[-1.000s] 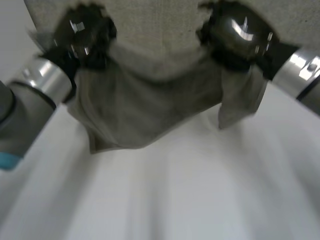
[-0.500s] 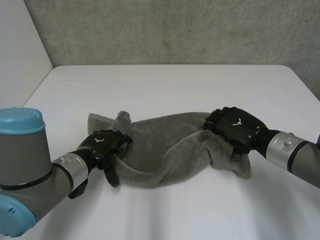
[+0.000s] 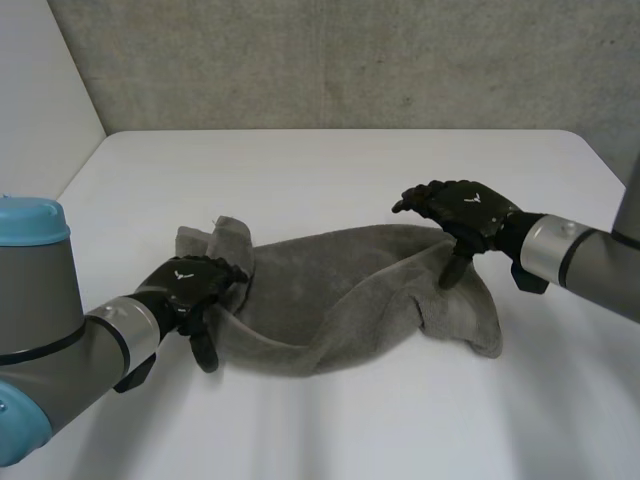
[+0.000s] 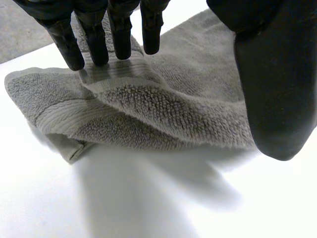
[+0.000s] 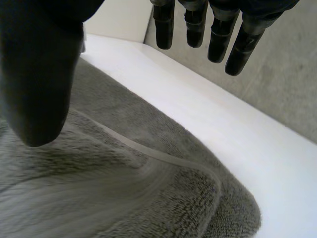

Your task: Fold the towel.

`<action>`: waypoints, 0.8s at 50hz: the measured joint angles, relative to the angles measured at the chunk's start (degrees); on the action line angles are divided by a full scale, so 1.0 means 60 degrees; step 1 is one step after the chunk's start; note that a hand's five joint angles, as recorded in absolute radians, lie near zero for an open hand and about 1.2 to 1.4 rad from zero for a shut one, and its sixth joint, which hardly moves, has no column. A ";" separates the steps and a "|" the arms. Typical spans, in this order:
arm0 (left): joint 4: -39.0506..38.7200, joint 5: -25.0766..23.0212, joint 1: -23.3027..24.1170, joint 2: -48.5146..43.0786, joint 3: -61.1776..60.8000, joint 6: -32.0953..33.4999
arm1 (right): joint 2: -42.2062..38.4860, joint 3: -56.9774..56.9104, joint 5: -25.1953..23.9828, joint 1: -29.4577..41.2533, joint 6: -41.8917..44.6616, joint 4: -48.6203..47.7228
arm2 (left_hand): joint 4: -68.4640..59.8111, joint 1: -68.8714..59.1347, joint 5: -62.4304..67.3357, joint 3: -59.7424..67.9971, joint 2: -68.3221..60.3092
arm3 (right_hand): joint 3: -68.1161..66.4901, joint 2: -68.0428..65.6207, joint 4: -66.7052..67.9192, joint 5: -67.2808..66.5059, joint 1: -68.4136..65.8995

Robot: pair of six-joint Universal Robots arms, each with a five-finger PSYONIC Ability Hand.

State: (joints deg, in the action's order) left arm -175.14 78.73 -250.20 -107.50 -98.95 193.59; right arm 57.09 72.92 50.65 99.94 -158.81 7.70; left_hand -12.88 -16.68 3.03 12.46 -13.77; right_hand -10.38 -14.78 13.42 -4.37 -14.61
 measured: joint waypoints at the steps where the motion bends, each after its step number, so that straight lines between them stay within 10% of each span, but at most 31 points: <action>1: 0.0062 0.0004 -0.0006 0.0073 -0.0039 0.0111 | -0.0314 -0.0451 0.0084 -0.0009 -0.0083 0.0246 | 0.0000 0.0000 0.0001 0.0000 0.0001 | 0.0000 -0.0043 0.0000 -0.0171 -0.0121; 24: 0.0216 0.0012 -0.0009 0.1562 -0.0775 0.0279 | -0.3975 -0.4107 0.1415 -0.0088 -0.0180 0.1048 | 0.0000 0.0000 0.0001 0.0000 0.0014 | 0.0000 -0.6182 0.0000 -0.5800 -0.6197; 30: 0.0185 0.0021 -0.0152 0.1516 -0.0794 0.0283 | -0.3692 -0.3933 0.1316 -0.0033 -0.0169 0.1076 | 0.0000 0.0000 0.0001 0.0000 0.0014 | 0.0000 -0.9125 0.0000 -0.9635 -0.9837; 40: -0.0025 -0.0096 -0.0356 0.1418 -0.0311 0.0320 | -0.1098 -0.1504 0.0756 -0.0149 -0.0065 0.0691 | 0.0000 0.0000 0.0001 0.0000 0.0014 | 0.0000 -0.9129 0.0000 -0.9863 -0.9863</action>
State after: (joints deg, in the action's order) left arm -175.29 78.16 -252.34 -98.99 -100.81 195.51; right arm 50.50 63.90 55.19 99.05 -159.20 11.84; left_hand -12.88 -16.68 3.04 12.46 -13.68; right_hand -10.38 -69.55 13.42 -63.54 -73.79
